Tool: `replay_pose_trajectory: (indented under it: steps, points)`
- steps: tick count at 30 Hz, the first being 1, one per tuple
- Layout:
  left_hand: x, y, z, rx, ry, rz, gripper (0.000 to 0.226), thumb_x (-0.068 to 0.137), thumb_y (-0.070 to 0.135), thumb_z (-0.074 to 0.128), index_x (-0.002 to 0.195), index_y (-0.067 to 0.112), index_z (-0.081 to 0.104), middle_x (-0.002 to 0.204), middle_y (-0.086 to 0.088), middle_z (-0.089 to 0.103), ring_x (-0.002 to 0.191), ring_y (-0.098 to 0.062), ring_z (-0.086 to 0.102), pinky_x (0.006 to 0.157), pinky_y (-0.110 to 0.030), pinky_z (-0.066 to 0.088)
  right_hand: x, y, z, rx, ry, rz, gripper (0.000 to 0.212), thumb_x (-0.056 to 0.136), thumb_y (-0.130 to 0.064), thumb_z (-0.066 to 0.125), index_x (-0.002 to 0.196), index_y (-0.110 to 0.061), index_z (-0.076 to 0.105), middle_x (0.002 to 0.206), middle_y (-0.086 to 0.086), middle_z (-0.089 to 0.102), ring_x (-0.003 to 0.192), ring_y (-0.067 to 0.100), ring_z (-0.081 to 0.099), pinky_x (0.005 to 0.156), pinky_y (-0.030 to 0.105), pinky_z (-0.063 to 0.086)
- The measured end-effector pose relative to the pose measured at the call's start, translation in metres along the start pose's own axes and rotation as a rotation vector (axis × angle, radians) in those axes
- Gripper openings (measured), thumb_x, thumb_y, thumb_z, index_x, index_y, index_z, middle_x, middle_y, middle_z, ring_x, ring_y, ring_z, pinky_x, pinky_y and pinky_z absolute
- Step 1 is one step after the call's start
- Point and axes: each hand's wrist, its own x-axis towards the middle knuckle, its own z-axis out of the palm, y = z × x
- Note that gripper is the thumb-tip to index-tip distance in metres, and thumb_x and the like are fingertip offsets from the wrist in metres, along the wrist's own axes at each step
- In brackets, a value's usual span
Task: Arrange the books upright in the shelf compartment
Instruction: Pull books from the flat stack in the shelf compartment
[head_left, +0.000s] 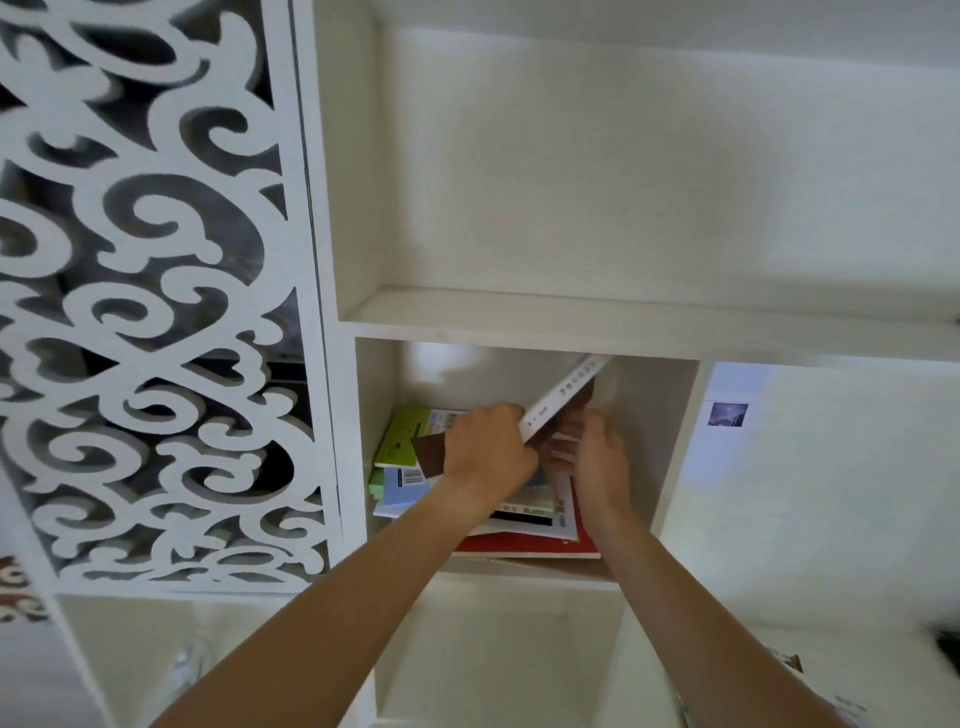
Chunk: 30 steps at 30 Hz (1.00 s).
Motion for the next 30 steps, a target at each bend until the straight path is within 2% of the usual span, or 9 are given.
replay_pose_trajectory:
  steps: [2,5,12,15,17,20,23,27,30]
  points:
    - [-0.001,0.007,-0.008,0.079,-0.089,0.09,0.028,0.085,0.032,0.069,0.111,0.021,0.07,0.095,-0.002,0.072,0.085,-0.023,0.071,0.07,-0.032,0.059,0.001,0.004,-0.001,0.012,0.04,0.058,0.042,0.106,-0.047,0.035,0.12,-0.016,0.06,0.107,0.009,0.073,0.095,0.025,0.074,0.069,0.037,0.064]
    - [-0.008,0.016,-0.004,0.094,-0.137,0.114,0.024,0.083,0.027,0.068,0.104,0.016,0.07,0.092,-0.005,0.068,0.079,-0.022,0.064,0.065,-0.031,0.051,0.003,0.011,-0.006,0.1,0.056,0.175,0.048,0.106,-0.046,0.029,0.125,-0.012,0.056,0.109,0.017,0.072,0.093,0.029,0.074,0.053,0.029,0.058]
    - [-0.022,0.016,0.001,-0.008,-0.172,0.055,0.02,0.082,0.025,0.066,0.101,0.019,0.069,0.089,-0.002,0.065,0.08,-0.023,0.061,0.064,-0.03,0.044,-0.008,0.004,-0.011,0.01,0.059,0.228,0.045,0.106,-0.044,0.027,0.126,-0.016,0.056,0.112,0.014,0.069,0.094,0.027,0.071,0.054,0.031,0.056]
    - [-0.032,0.018,0.001,-0.074,-0.116,0.029,0.016,0.081,0.022,0.064,0.097,0.02,0.068,0.088,-0.003,0.068,0.083,-0.027,0.065,0.066,-0.033,0.051,-0.015,-0.004,-0.01,-0.076,0.033,0.177,0.043,0.107,-0.044,0.028,0.126,-0.018,0.057,0.111,0.01,0.069,0.091,0.02,0.069,0.051,0.026,0.052]
    - [-0.043,0.018,0.002,-0.117,-0.05,0.005,0.014,0.08,0.022,0.063,0.094,0.022,0.066,0.085,-0.001,0.068,0.08,-0.028,0.066,0.069,-0.037,0.055,-0.02,-0.006,-0.007,-0.084,0.031,0.121,0.041,0.106,-0.045,0.029,0.123,-0.021,0.059,0.109,0.007,0.07,0.09,0.018,0.07,0.056,0.027,0.057]
    - [-0.064,0.021,0.003,-0.238,0.061,-0.028,0.013,0.085,0.026,0.061,0.097,0.025,0.066,0.082,0.004,0.068,0.078,-0.023,0.066,0.07,-0.039,0.058,-0.026,-0.009,-0.003,-0.054,0.095,0.053,0.044,0.102,-0.054,0.031,0.116,-0.024,0.06,0.106,0.005,0.071,0.095,0.021,0.071,0.079,0.043,0.061]
    - [-0.089,0.027,0.004,-0.527,0.118,-0.119,0.009,0.087,0.027,0.067,0.096,0.029,0.067,0.083,0.007,0.069,0.078,-0.011,0.066,0.07,-0.035,0.06,-0.028,-0.014,-0.003,-0.046,0.143,0.06,0.05,0.1,-0.051,0.029,0.108,-0.015,0.064,0.102,0.008,0.071,0.095,0.024,0.069,0.08,0.041,0.056]
    - [-0.12,0.029,0.021,-0.853,0.186,-0.223,0.025,0.085,0.018,0.072,0.088,0.04,0.06,0.087,0.018,0.067,0.086,0.001,0.062,0.074,-0.02,0.054,-0.03,-0.011,-0.012,-0.187,0.159,0.05,0.046,0.101,-0.046,0.029,0.107,-0.017,0.064,0.102,0.006,0.07,0.095,0.024,0.066,0.089,0.045,0.054]
    - [-0.125,0.024,0.036,-0.927,0.21,-0.215,0.034,0.089,0.016,0.072,0.107,0.042,0.06,0.098,0.027,0.065,0.095,0.011,0.061,0.076,-0.007,0.05,-0.034,-0.009,-0.018,-0.262,0.158,-0.02,0.032,0.104,-0.039,0.036,0.102,-0.02,0.062,0.097,0.0,0.067,0.093,0.02,0.064,0.086,0.041,0.051]
